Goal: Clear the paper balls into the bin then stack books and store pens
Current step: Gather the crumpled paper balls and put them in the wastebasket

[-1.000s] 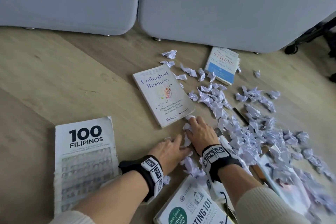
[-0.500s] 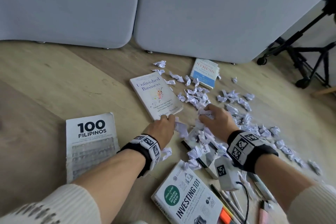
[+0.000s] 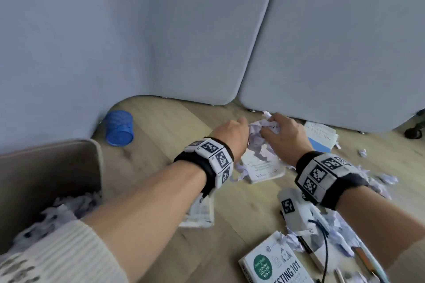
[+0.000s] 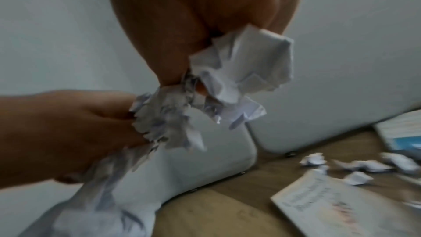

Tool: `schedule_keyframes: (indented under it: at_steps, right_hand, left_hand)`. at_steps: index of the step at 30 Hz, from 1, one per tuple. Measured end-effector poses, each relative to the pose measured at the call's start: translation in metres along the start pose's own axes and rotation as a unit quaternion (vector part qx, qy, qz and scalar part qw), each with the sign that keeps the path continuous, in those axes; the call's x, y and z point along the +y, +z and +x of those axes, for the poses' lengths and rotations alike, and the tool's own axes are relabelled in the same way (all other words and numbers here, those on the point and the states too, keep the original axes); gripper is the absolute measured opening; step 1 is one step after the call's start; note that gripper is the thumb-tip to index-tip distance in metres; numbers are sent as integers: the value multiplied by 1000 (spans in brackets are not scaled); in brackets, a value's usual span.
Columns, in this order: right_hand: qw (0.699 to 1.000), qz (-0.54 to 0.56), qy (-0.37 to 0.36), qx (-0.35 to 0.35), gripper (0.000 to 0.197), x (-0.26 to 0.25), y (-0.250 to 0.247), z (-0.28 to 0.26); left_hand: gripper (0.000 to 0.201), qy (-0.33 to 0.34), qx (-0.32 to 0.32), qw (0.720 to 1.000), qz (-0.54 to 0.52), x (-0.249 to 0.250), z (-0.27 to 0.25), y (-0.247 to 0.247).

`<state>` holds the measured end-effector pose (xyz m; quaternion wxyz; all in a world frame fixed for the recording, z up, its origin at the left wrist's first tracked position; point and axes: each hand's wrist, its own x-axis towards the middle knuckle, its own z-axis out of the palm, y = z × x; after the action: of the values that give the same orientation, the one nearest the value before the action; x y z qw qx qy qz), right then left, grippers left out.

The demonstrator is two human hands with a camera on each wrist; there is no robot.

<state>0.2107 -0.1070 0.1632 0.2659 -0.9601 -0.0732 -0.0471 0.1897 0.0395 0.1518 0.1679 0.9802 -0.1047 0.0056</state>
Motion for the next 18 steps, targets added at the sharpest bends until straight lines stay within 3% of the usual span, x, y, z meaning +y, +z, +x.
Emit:
schedule_keyframes:
  at_steps: [5, 8, 11, 15, 18]
  right_hand:
    - [986, 87, -141, -25, 16, -92, 17, -20]
    - [963, 174, -202, -50, 20, -148, 32, -47]
    - [928, 240, -257, -119, 27, -209, 57, -88]
    - [909, 179, -330, -181, 27, -257, 98, -123]
    - [883, 64, -373, -277, 53, -257, 128, -133]
  left_hand:
    - [16, -79, 56, 993, 60, -35, -72, -78]
    - [6, -147, 64, 986, 54, -63, -129, -113]
    - [9, -234, 68, 966, 82, -98, -207, -136]
    - [6, -310, 85, 944, 78, -133, -275, -124]
    - [17, -367, 53, 927, 53, -157, -293, -93]
